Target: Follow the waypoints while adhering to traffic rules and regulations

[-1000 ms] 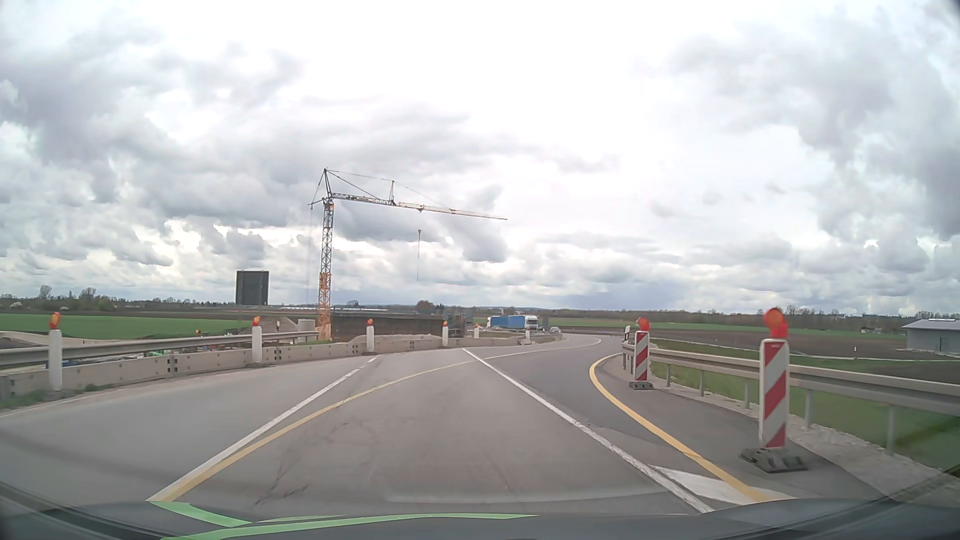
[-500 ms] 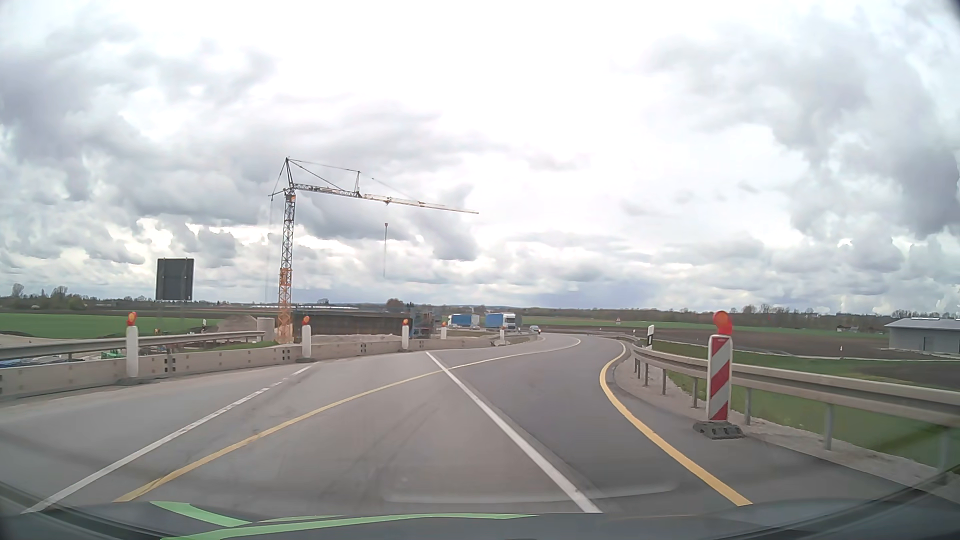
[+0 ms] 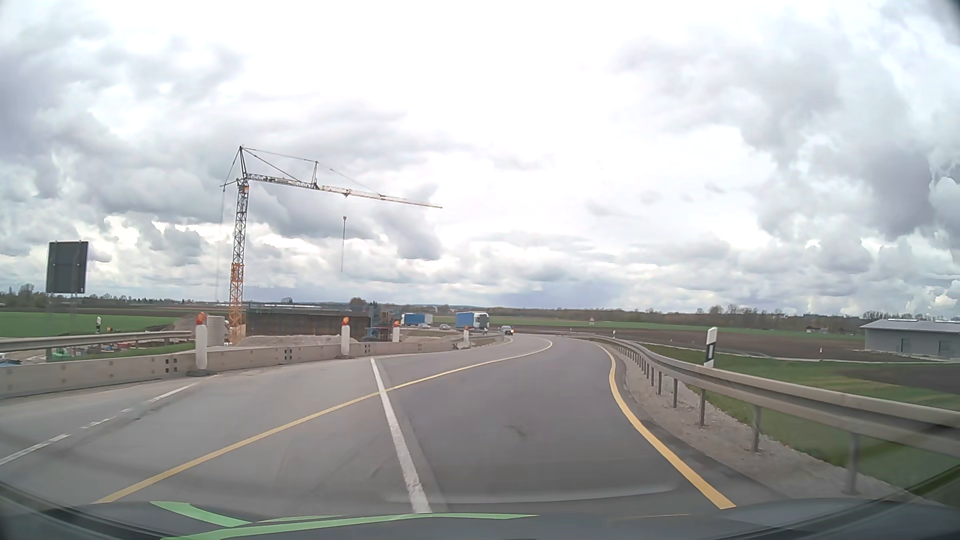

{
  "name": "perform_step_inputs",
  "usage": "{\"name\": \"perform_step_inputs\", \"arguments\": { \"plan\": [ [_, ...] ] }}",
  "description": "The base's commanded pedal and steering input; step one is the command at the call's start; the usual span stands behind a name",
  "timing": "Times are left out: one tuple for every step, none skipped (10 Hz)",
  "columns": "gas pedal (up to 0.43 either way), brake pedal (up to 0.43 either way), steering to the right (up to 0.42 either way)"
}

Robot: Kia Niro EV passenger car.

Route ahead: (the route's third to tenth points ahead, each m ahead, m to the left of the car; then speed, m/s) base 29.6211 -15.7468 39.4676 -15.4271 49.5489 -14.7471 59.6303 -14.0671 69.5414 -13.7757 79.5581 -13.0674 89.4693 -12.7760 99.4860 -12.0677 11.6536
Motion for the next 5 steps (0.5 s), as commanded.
{"name": "perform_step_inputs", "arguments": {
  "plan": [
    [0.067, 0.000, 0.051],
    [0.067, 0.000, 0.051],
    [0.067, 0.000, 0.051],
    [0.067, 0.000, 0.051],
    [0.067, 0.000, 0.051]
  ]
}}
